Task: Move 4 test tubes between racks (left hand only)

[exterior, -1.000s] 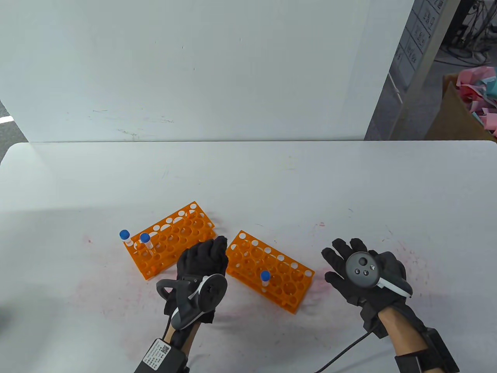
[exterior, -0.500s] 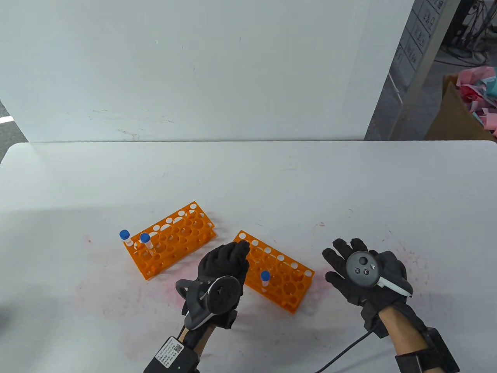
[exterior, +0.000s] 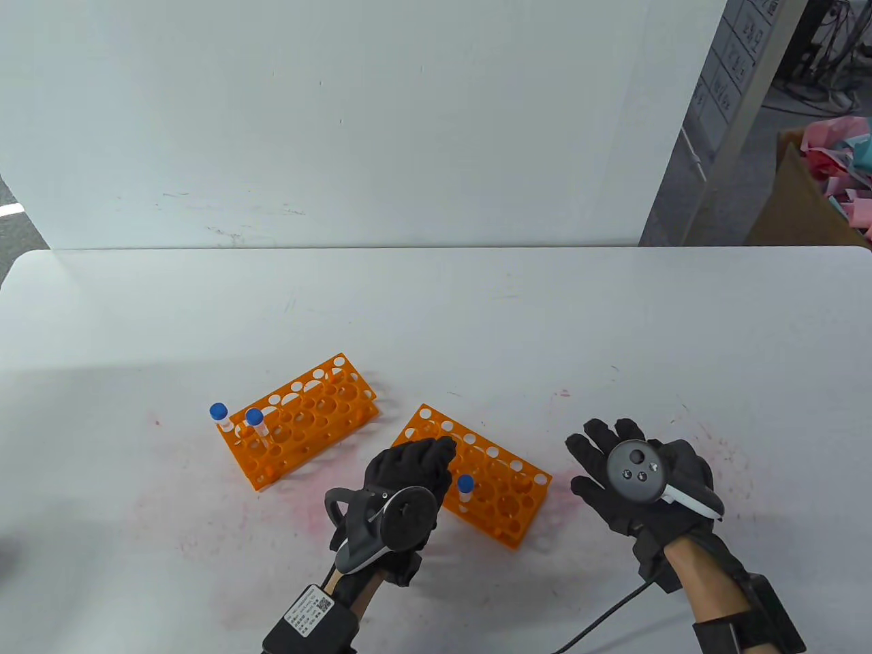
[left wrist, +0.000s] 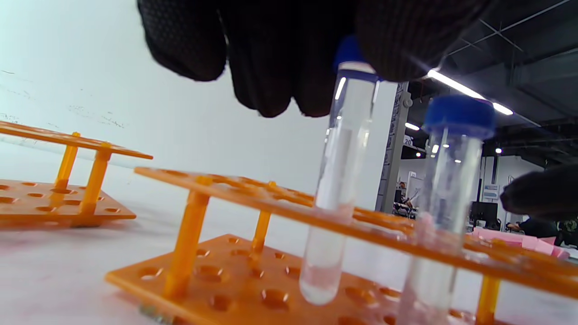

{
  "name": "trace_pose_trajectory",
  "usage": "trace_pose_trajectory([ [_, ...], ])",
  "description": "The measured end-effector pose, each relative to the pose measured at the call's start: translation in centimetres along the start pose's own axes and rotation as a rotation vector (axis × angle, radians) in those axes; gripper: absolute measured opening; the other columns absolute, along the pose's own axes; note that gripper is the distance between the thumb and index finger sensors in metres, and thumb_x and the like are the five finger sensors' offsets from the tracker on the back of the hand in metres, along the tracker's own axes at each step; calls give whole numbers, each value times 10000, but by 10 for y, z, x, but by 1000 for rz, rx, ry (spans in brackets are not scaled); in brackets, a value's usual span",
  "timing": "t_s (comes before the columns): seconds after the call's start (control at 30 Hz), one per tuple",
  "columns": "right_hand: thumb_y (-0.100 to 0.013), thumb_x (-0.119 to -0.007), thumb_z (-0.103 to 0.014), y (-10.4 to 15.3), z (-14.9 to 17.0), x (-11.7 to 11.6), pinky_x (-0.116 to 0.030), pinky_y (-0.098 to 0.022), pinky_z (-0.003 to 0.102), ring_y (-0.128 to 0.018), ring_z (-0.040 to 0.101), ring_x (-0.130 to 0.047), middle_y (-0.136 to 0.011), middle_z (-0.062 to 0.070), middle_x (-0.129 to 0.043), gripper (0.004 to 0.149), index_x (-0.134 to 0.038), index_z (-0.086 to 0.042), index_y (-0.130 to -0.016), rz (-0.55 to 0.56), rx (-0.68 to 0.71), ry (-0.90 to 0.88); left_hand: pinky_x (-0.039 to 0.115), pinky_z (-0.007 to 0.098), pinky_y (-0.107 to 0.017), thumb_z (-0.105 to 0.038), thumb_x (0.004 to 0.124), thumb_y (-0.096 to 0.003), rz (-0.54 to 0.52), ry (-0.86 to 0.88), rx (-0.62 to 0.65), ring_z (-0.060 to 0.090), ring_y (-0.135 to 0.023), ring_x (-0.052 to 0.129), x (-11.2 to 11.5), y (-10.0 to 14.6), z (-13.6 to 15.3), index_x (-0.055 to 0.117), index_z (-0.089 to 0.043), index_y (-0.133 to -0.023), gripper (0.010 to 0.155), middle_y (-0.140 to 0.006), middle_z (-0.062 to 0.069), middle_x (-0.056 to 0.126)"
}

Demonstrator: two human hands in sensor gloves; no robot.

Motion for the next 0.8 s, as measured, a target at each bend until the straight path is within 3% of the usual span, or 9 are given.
trace_pose_trajectory([
  [0.8,-539,-580,-532,-2,-1,-5,-365,-662,777,-1031,548,-312,-1202,111,-347,624,-444,-281,-1094,-28,8,11,744,545,-660,-377,741,-492,54,-120,66,276,-894,885,11,0,-5,627,-325,-999,523,-1008,-5,817],
])
Point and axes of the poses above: the tracker on the back of each hand, its own z axis roughly to the little-finger side, its own y axis roughly from the fingertips to the wrist, x = y × z, the point moved 2 cm from there along -y, roughly from the wrist to the fingertips
